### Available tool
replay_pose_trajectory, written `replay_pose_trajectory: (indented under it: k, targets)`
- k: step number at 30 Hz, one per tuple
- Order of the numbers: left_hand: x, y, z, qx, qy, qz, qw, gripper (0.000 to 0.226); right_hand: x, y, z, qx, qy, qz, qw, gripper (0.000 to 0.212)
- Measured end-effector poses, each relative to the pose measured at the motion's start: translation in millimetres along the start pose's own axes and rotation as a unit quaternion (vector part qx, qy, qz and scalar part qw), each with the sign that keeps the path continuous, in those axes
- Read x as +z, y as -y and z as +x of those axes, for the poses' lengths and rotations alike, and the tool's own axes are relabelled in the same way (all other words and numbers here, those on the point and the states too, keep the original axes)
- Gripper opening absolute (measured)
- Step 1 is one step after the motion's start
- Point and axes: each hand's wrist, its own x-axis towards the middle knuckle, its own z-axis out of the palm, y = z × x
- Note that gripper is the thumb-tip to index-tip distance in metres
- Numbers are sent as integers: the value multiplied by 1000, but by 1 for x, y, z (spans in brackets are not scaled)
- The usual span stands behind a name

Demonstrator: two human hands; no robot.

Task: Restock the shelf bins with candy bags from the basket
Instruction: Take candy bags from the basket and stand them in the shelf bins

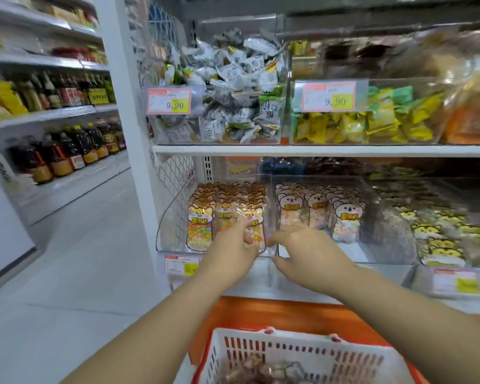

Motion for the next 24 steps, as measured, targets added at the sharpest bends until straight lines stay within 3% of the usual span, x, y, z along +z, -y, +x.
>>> replay_pose_trajectory:
  k: [8, 16, 19, 24]
  targets:
    - [76, 1, -119, -60, 96, -88, 990, 33, 33, -2, -117, 83, 84, 129, 985, 28]
    - [165, 88, -169, -140, 275, 26, 951, 44, 143, -42, -189, 204, 220, 219, 929, 25]
    - [186, 124, -186, -141, 347, 99, 922, 48, 186, -58, -206, 231, 305, 212, 899, 34]
    - [220, 149, -196, -150, 390, 159, 894, 58, 258, -63, -230, 278, 395, 182, 857, 53]
